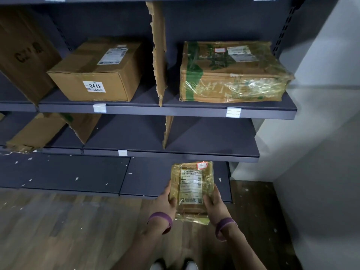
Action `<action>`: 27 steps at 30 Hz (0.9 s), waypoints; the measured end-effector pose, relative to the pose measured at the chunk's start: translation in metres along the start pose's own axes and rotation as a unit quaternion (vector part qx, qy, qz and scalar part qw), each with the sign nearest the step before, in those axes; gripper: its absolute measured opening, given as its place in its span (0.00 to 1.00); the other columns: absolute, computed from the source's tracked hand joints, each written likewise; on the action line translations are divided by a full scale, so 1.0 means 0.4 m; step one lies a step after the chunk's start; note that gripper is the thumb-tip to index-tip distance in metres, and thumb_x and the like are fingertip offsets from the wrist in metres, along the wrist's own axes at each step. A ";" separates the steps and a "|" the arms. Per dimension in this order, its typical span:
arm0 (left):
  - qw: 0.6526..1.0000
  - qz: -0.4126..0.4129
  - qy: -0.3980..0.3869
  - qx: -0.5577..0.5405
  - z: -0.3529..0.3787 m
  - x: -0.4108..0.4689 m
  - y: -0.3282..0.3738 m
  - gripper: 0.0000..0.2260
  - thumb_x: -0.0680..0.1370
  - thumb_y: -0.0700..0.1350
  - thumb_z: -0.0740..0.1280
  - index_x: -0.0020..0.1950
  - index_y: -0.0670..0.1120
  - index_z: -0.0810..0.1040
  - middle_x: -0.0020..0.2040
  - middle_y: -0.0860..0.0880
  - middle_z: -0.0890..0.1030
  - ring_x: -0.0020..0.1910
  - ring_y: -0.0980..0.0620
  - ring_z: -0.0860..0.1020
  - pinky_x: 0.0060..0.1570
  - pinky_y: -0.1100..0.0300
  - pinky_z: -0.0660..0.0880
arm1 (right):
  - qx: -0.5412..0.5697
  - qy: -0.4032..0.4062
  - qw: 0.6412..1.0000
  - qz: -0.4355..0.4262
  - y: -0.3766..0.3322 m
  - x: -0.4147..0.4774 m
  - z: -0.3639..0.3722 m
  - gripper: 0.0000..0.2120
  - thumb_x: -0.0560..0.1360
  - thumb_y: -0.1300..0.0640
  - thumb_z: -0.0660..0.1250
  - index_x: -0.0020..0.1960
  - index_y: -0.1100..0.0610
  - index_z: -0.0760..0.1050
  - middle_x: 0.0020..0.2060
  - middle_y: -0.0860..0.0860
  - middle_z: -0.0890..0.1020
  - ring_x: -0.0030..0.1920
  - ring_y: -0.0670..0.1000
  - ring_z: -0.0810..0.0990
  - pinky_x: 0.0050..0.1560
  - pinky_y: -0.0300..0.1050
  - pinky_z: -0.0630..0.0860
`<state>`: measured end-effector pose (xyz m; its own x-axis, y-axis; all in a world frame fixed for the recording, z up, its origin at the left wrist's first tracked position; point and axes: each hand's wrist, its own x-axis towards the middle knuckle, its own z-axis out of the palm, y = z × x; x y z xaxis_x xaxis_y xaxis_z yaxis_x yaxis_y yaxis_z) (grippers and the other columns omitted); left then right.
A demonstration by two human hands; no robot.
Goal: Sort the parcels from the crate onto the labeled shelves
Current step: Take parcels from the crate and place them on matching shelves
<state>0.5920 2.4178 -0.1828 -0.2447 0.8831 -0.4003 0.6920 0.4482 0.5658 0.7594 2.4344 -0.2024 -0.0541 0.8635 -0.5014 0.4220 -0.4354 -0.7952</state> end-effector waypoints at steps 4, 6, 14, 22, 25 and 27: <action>0.999 -0.028 0.020 -0.019 -0.038 0.005 -0.036 0.27 0.81 0.46 0.59 0.78 0.57 0.53 0.61 0.49 0.80 0.49 0.52 0.80 0.49 0.61 0.76 | -0.002 -0.034 0.999 -0.023 -0.035 0.012 0.036 0.26 0.82 0.54 0.57 0.77 0.47 0.52 0.57 0.46 0.75 0.54 0.50 0.78 0.59 0.49 0.74; 0.999 -0.040 0.027 -0.023 -0.063 0.009 -0.060 0.27 0.81 0.46 0.60 0.78 0.57 0.53 0.62 0.48 0.79 0.53 0.50 0.80 0.53 0.58 0.76 | -0.008 -0.053 0.998 -0.034 -0.057 0.015 0.058 0.26 0.83 0.54 0.56 0.77 0.46 0.51 0.59 0.45 0.74 0.55 0.49 0.77 0.59 0.47 0.72; 0.996 -0.038 0.042 -0.068 -0.162 0.023 -0.173 0.27 0.80 0.43 0.61 0.77 0.57 0.57 0.59 0.51 0.80 0.51 0.53 0.79 0.52 0.61 0.75 | -0.045 -0.076 0.995 -0.041 -0.133 0.027 0.186 0.26 0.82 0.50 0.57 0.77 0.44 0.52 0.64 0.45 0.74 0.56 0.50 0.76 0.62 0.48 0.72; 0.995 -0.042 0.037 -0.084 -0.333 0.096 -0.353 0.28 0.81 0.43 0.60 0.77 0.56 0.54 0.64 0.50 0.78 0.49 0.51 0.81 0.51 0.59 0.77 | -0.069 -0.052 0.995 -0.041 -0.230 0.044 0.427 0.24 0.80 0.51 0.61 0.74 0.45 0.58 0.60 0.50 0.79 0.55 0.54 0.80 0.61 0.56 0.75; 0.996 -0.023 0.035 -0.083 -0.410 0.141 -0.424 0.27 0.81 0.42 0.59 0.77 0.55 0.54 0.70 0.50 0.72 0.51 0.51 0.80 0.53 0.61 0.76 | -0.032 -0.025 0.999 -0.030 -0.266 0.049 0.539 0.19 0.78 0.49 0.61 0.68 0.46 0.66 0.54 0.49 0.82 0.51 0.55 0.82 0.57 0.61 0.77; 0.996 -0.010 0.033 -0.086 -0.449 0.158 -0.474 0.26 0.81 0.42 0.59 0.78 0.55 0.55 0.73 0.51 0.69 0.52 0.53 0.79 0.52 0.64 0.74 | 0.002 -0.013 1.000 -0.001 -0.283 0.045 0.605 0.18 0.75 0.45 0.61 0.64 0.46 0.69 0.51 0.50 0.82 0.49 0.55 0.83 0.54 0.62 0.78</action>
<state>0.3233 2.4134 -0.1857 -0.3048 0.8782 -0.3685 0.5614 0.4782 0.6754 0.4916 2.4375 -0.2040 -0.0776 0.8576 -0.5084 0.4175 -0.4351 -0.7978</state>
